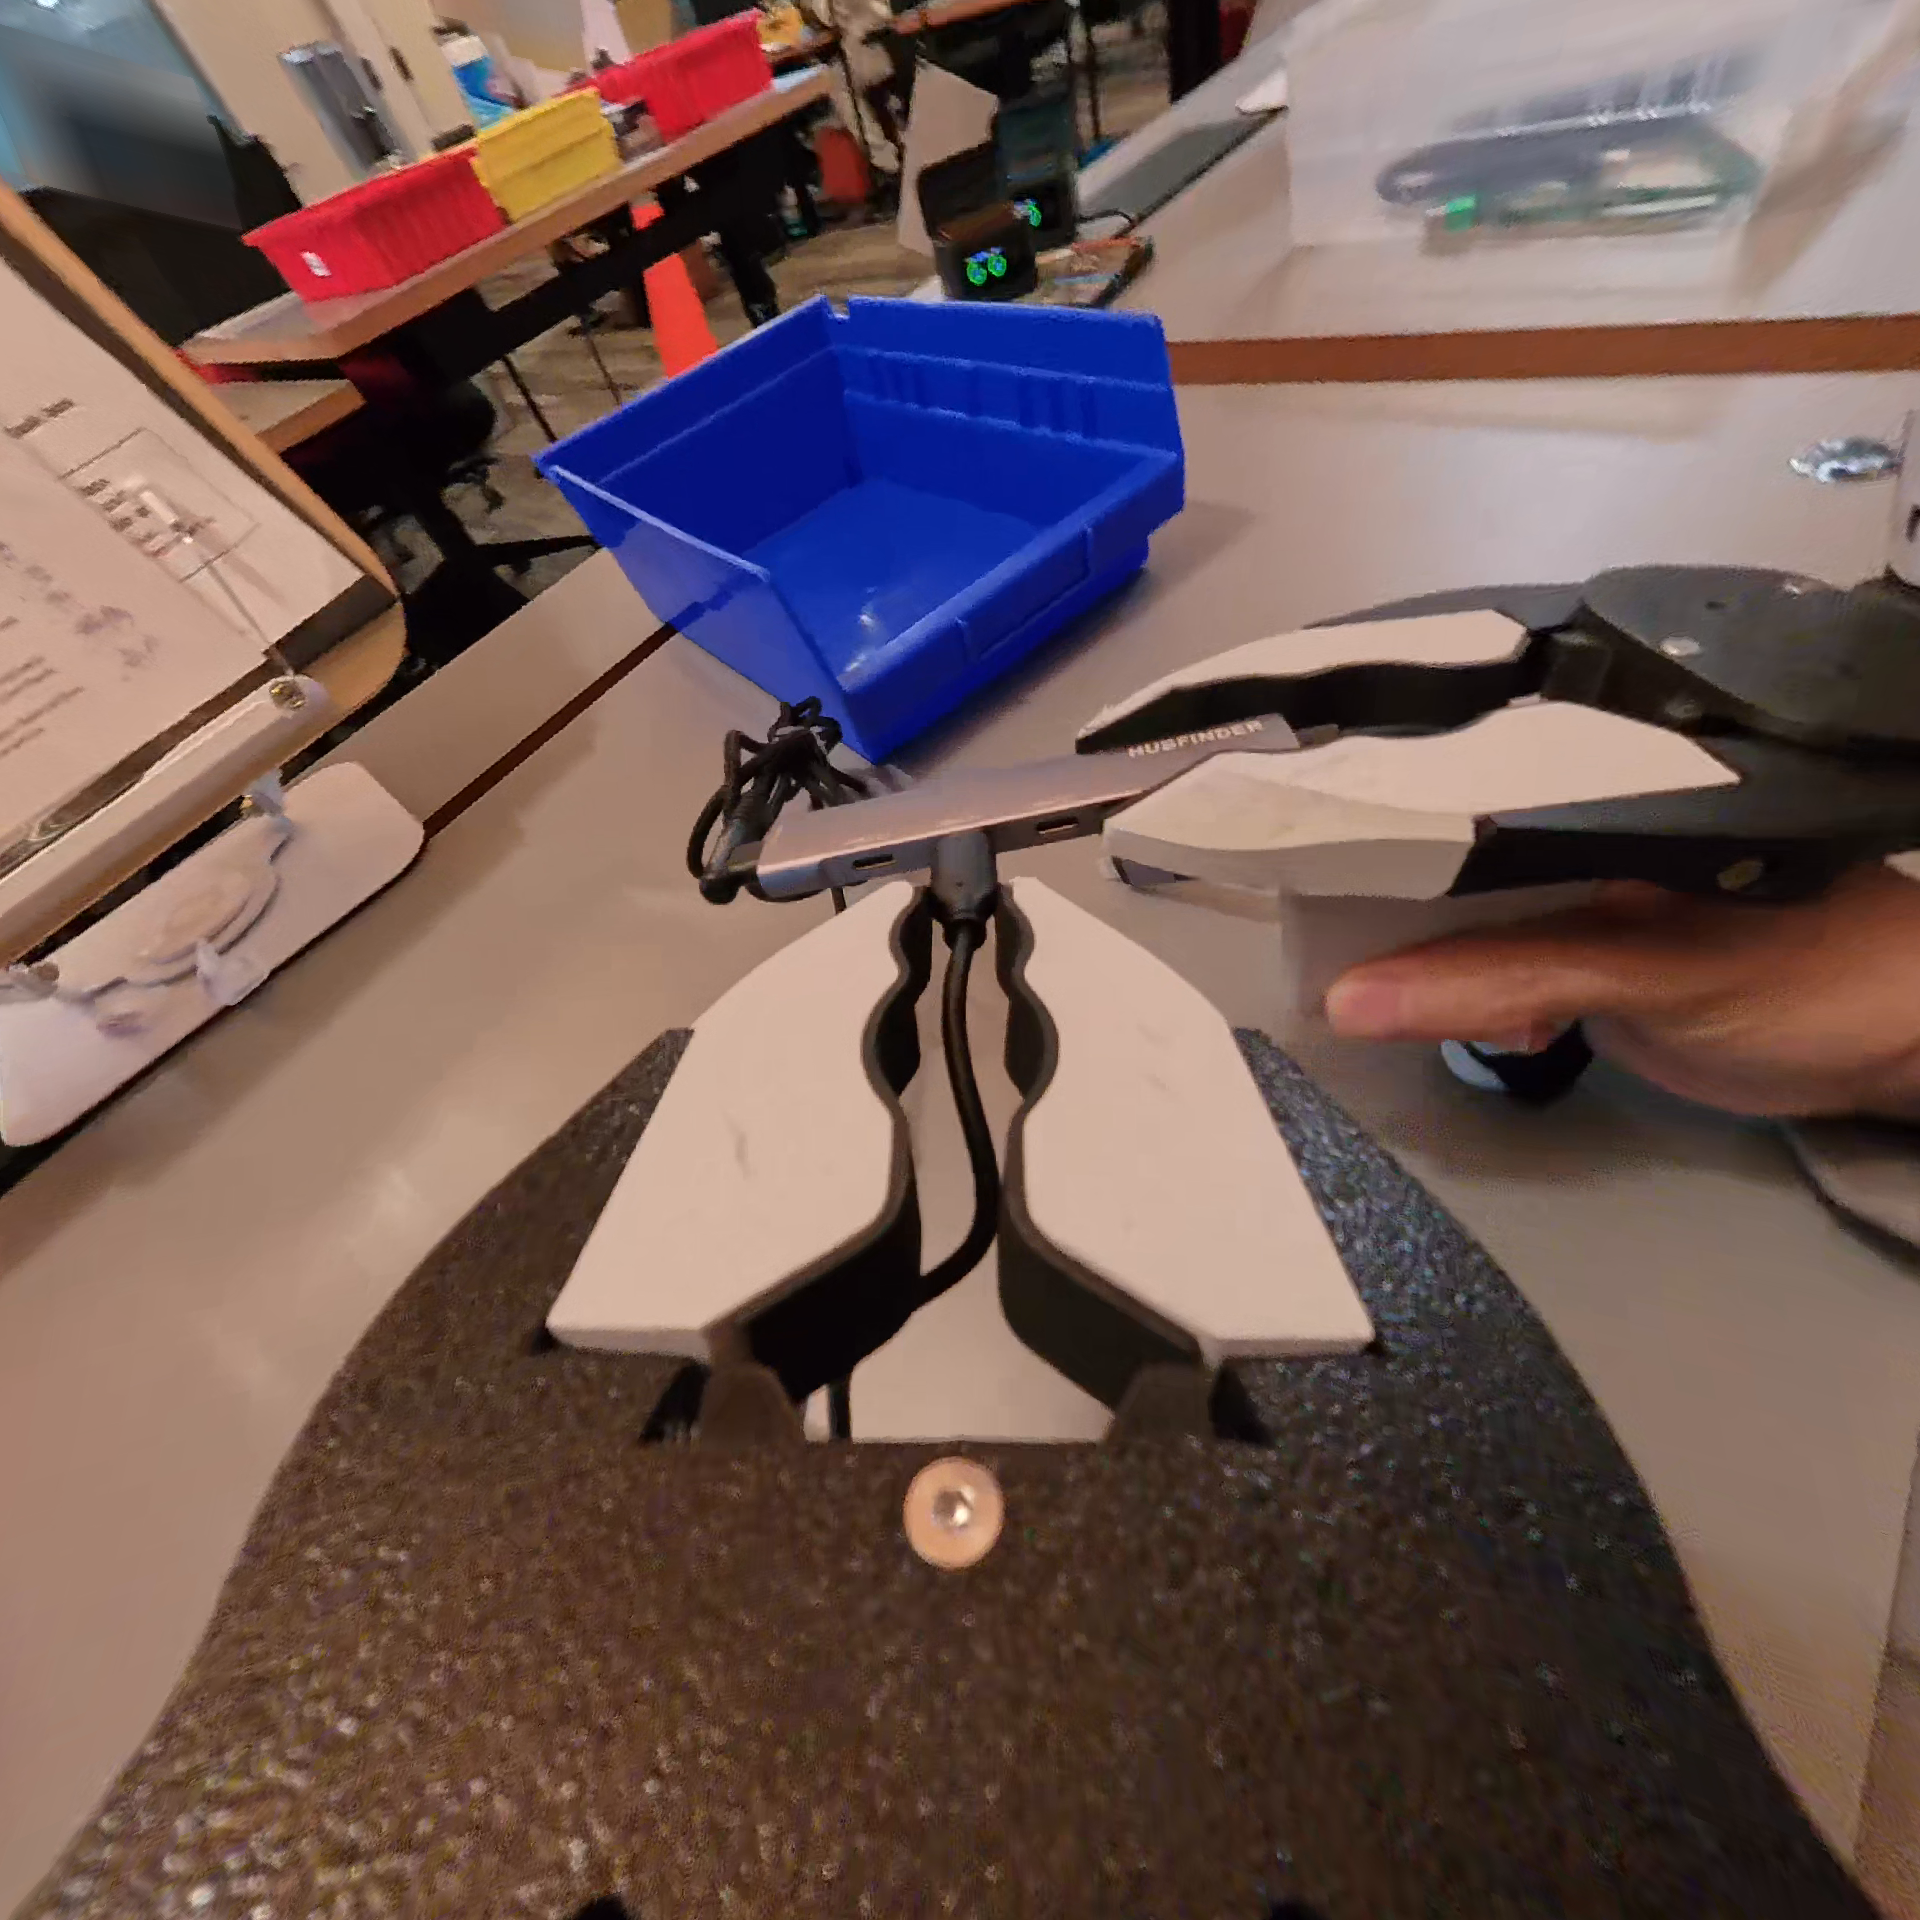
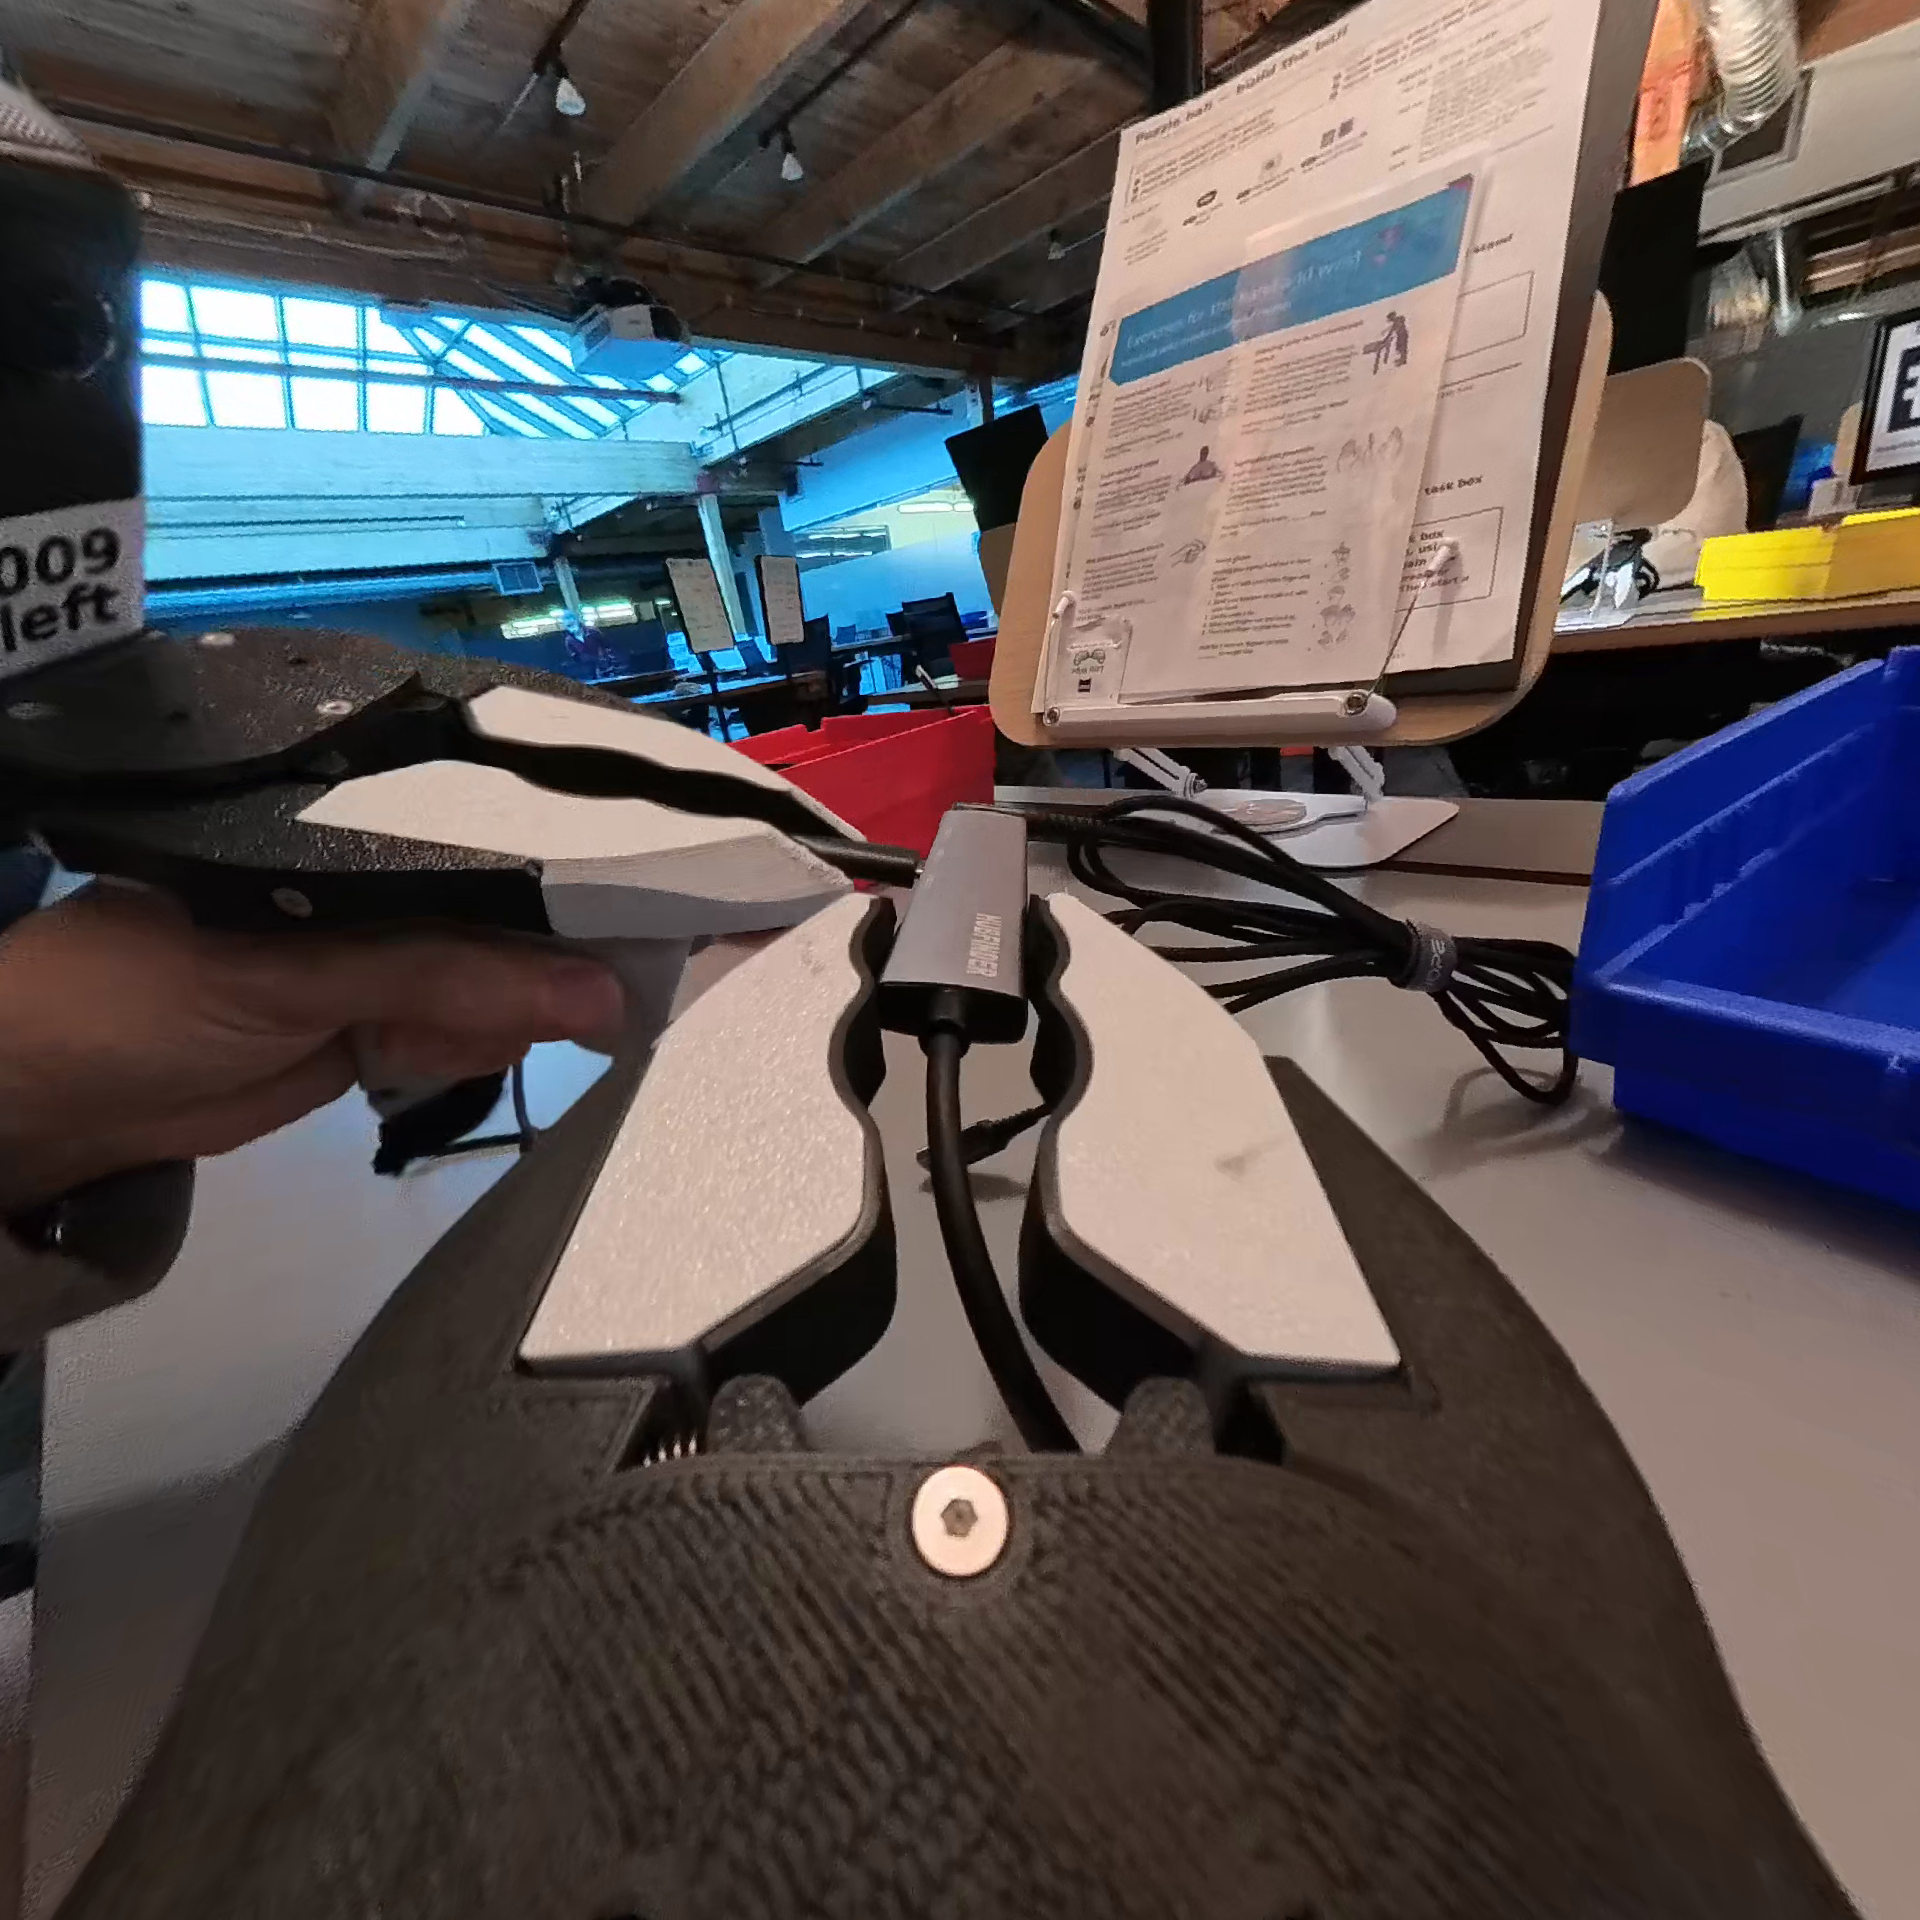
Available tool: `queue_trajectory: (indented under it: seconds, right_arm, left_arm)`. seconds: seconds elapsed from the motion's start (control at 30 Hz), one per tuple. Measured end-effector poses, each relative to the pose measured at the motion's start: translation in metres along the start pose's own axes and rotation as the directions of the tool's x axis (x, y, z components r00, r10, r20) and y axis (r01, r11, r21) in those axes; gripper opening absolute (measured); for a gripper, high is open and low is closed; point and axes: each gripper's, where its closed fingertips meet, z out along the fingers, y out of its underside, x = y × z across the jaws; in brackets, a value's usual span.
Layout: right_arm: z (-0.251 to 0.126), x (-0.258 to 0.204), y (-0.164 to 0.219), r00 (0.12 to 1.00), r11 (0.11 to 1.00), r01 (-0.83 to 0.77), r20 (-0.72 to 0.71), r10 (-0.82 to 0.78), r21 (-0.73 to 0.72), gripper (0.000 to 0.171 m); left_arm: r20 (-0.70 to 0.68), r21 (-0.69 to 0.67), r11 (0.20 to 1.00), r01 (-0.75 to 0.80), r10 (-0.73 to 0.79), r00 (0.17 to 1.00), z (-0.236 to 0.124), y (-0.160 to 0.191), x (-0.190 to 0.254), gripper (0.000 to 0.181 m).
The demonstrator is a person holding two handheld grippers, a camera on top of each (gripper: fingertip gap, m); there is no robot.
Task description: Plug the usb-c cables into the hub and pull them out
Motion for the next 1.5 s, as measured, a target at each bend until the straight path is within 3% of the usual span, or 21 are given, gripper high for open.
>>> queue_trajectory:
  seconds: [0.2, 0.3, 0.4, 0.5, 0.63, 0.73, 0.83, 0.97, 1.2, 1.37, 1.5]
  right_arm:
    - [0.001, -0.001, 0.002, 1.0, 1.0, 0.003, 0.006, -0.003, -0.012, 0.027]
    - [0.004, -0.003, 0.004, 1.0, 0.999, 0.029, 0.007, -0.029, -0.032, 0.027]
    - [0.001, -0.004, 0.001, 0.998, 1.0, 0.025, 0.056, -0.024, -0.017, 0.026]
    - [-0.002, 0.001, -0.009, 0.997, 0.998, 0.062, 0.049, -0.061, -0.022, 0.025]
    - [-0.011, 0.004, -0.035, 0.994, 0.995, 0.096, 0.055, -0.096, -0.005, 0.025]
    - [-0.011, -0.011, -0.064, 0.987, 0.994, 0.106, 0.123, -0.106, 0.007, 0.025]
    - [-0.006, -0.015, -0.107, 0.975, 0.984, 0.175, 0.135, -0.177, 0.028, 0.024]
    - [0.007, 0.007, -0.19, 0.956, 0.959, 0.279, 0.086, -0.281, 0.04, 0.024]
    - [0.027, 0.058, -0.339, 0.908, 0.912, 0.411, -0.092, -0.408, 0.016, 0.025]
    - [0.06, 0.083, -0.427, 0.852, 0.863, 0.504, -0.169, -0.496, 0.008, 0.025]
    - [0.091, 0.114, -0.486, 0.814, 0.84, 0.543, -0.239, -0.529, -0.01, 0.025]
  left_arm:
    - [-0.02, -0.018, 0.998, 0.06, -0.061, 0.998, 0.004, 0.006, -0.001, 0.011]
    - [0.003, 0.048, 0.994, 0.101, -0.101, 0.995, 0.001, 0.003, -0.005, 0.011]
    - [-0.06, 0.075, 0.989, 0.128, -0.124, 0.99, -0.003, -0.003, 0.002, 0.012]
    - [-0.167, 0.109, 0.989, 0.097, -0.078, 0.983, -0.025, -0.013, 0.006, 0.036]
    - [-0.063, 0.248, 0.954, 0.167, -0.156, 0.986, -0.078, -0.019, -0.054, 0.045]
    - [0.098, 0.146, 0.973, 0.179, -0.194, 0.976, -0.097, 0.03, -0.111, 0.051]
    - [0.129, 0.046, 0.976, 0.211, -0.216, 0.968, -0.101, 0.074, -0.132, 0.058]
    - [0.117, 0.039, 0.966, 0.257, -0.26, 0.959, -0.093, 0.102, -0.139, 0.061]
    - [-0.016, 0.135, 0.942, 0.308, -0.308, 0.951, -0.076, 0.107, -0.122, 0.06]
    - [-0.002, 0.271, 0.918, 0.29, -0.301, 0.954, -0.082, 0.09, -0.127, 0.053]
    - [0.003, 0.261, 0.931, 0.256, -0.266, 0.964, -0.078, 0.09, -0.122, 0.053]
